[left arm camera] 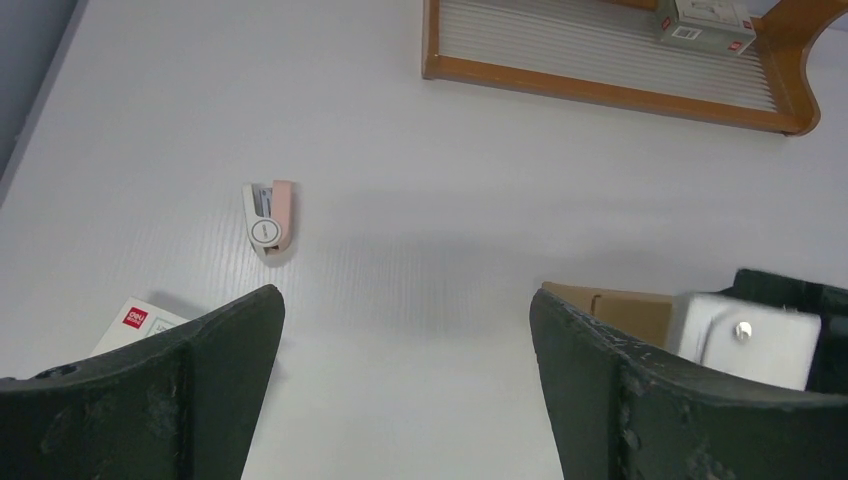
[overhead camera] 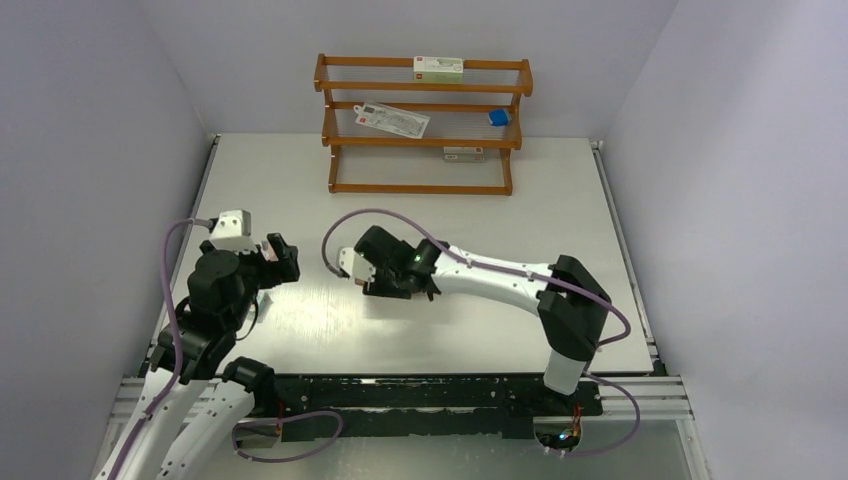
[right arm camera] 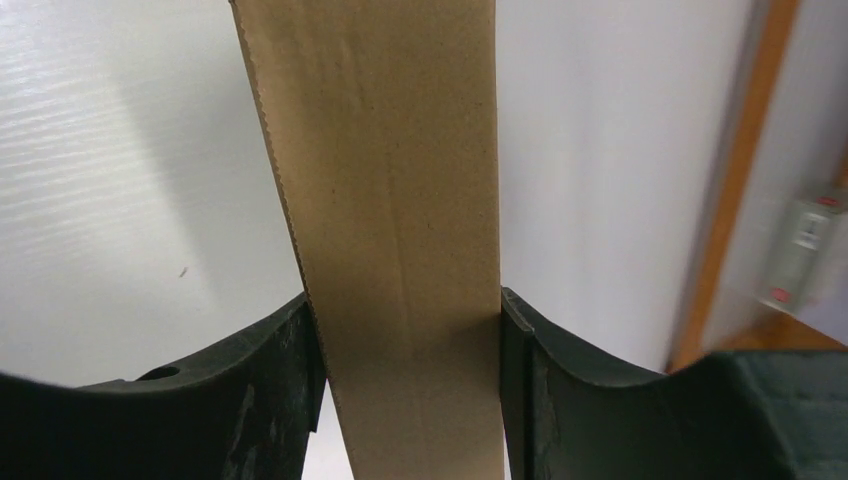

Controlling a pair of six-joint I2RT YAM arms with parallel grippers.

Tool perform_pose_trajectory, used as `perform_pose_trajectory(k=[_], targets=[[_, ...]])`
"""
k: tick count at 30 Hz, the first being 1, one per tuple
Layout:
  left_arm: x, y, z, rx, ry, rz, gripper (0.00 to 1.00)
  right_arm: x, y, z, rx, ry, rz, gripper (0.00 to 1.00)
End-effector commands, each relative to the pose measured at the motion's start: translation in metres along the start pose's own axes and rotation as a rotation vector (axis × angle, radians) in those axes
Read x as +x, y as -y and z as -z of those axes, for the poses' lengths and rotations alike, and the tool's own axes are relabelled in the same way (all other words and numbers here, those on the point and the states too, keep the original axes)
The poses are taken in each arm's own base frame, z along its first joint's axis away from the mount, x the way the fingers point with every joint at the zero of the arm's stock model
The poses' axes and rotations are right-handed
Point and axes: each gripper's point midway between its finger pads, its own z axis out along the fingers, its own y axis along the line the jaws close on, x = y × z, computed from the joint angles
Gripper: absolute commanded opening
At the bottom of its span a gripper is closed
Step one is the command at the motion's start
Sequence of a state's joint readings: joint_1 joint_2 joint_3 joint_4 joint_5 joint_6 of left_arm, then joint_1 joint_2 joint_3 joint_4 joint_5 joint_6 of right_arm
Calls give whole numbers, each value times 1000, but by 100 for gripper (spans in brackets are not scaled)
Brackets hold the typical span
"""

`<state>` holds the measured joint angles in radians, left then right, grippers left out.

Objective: Fold the paper box

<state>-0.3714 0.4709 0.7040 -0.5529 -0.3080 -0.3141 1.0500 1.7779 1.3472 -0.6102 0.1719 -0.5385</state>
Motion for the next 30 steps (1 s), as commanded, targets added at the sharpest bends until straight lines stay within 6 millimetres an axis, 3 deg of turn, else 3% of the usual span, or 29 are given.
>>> perform_pose_trajectory(k=[1, 4, 9, 17, 21, 28, 30], targets=[[-3, -2, 4, -8, 14, -3, 97, -9, 30, 17, 324, 4, 100, 52], [-3, -2, 4, -6, 18, -1, 97, -10, 21, 11, 425, 36, 182, 47], [-3, -3, 5, -8, 20, 0, 97, -12, 1, -4, 552, 78, 304, 49], [-3, -1, 5, 2, 22, -1, 97, 11, -24, -39, 578, 24, 357, 55], [-3, -1, 5, 4, 23, -1, 97, 11, -36, -46, 549, 10, 351, 65], [-3, -1, 6, 6, 25, -3, 97, 17, -49, -44, 490, -32, 309, 99], [-2, 0, 5, 9, 22, -4, 97, 14, -55, -39, 463, -30, 279, 100]])
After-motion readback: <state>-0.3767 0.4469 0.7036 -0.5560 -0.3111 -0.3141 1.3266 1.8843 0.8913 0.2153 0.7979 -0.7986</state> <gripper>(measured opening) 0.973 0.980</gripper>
